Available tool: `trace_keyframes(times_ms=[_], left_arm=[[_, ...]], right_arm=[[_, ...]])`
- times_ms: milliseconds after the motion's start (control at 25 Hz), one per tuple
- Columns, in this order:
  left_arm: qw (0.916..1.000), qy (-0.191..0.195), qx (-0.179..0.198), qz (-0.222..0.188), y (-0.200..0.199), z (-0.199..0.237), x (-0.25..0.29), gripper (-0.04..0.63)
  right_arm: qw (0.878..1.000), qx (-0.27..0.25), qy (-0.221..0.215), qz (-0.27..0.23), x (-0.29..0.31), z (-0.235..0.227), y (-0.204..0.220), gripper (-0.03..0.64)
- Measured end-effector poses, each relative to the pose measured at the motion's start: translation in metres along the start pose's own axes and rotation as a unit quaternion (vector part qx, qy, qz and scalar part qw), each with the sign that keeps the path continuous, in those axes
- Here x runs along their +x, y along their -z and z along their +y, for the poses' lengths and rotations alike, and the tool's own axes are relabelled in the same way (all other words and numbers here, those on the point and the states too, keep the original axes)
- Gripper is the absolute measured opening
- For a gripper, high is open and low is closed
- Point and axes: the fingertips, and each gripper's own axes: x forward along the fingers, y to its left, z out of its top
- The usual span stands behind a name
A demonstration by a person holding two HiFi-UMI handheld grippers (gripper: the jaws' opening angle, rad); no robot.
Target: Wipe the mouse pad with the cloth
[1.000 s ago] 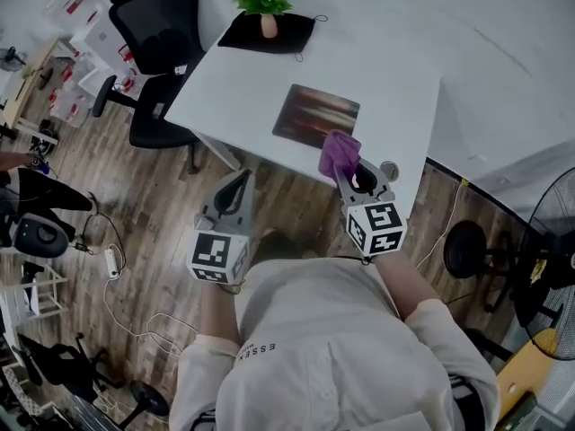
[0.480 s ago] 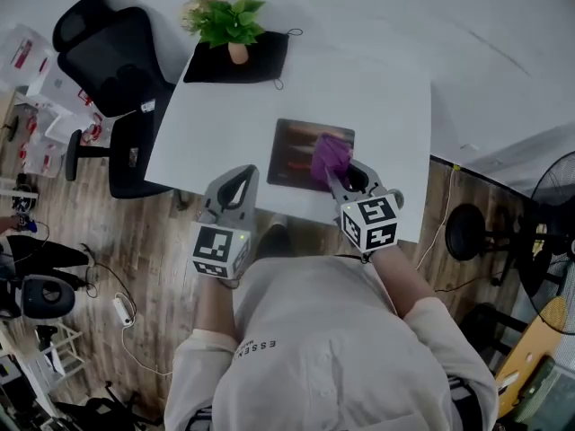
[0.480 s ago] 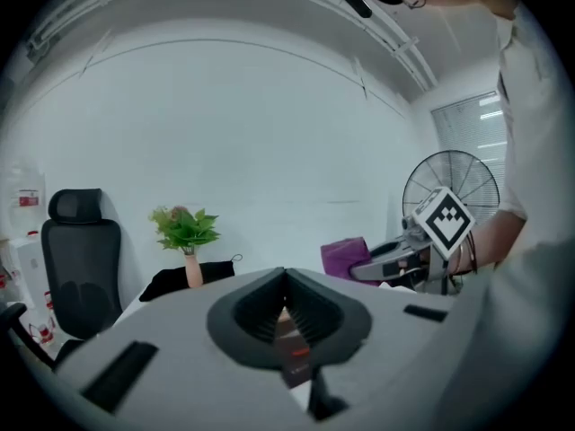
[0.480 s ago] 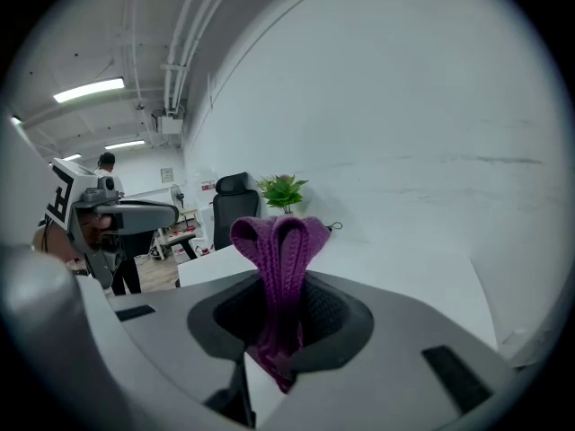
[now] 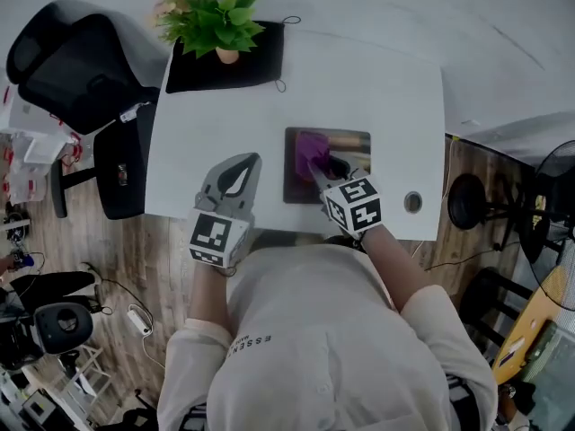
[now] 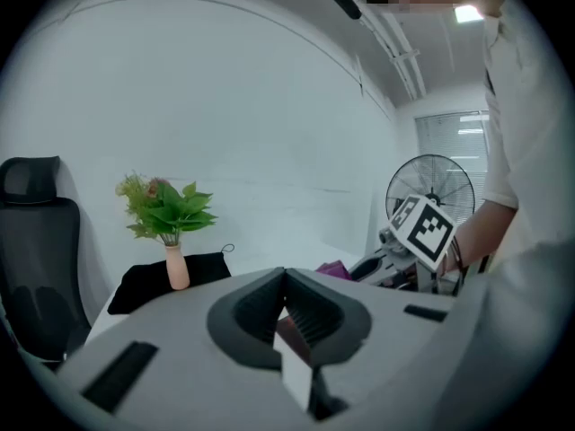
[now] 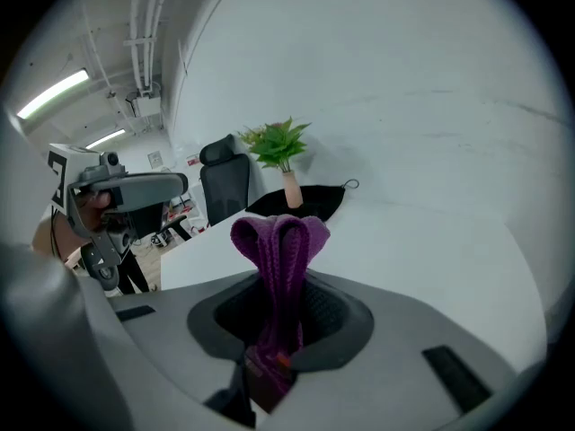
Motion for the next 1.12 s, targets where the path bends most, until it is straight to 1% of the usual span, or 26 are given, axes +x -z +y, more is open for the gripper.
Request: trace_keyframes(times_ms=[80, 200, 480, 600, 800, 920, 1120], left_arm=[[0.9998, 0.018, 0.005, 0.004, 0.005, 0.008, 0.008, 0.002], [0.9992, 0.039, 0.001, 0.007, 0.013, 0.022, 0.019, 0.002], [0.9975, 0.06, -0.024, 0.029, 0.037, 0.049, 0.034, 0.002], [0.9966, 0.068, -0.033, 0.035, 0.043, 0.055, 0.04, 0.002], [0.996, 0.064, -0.041, 0.046, 0.054, 0.062, 0.049, 0.002], [0.9956, 0.065, -0.041, 0.053, 0.058, 0.059, 0.053, 0.002], [0.9956, 0.061, -0.04, 0.059, 0.053, 0.051, 0.06, 0.002]], right_arm=[[1.0, -0.001, -0.004, 0.03, 0.021, 0.001, 0.009, 0.087], [0.998, 0.003, 0.0, 0.058, 0.049, 0.0, 0.016, 0.087], [0.995, 0.017, -0.003, 0.103, 0.095, 0.0, 0.022, 0.087], [0.993, 0.022, -0.005, 0.115, 0.107, -0.001, 0.025, 0.087], [0.992, 0.031, -0.016, 0.122, 0.12, -0.007, 0.027, 0.089], [0.991, 0.04, -0.028, 0.122, 0.12, -0.01, 0.03, 0.09], [0.99, 0.058, -0.037, 0.122, 0.114, -0.019, 0.033, 0.091]])
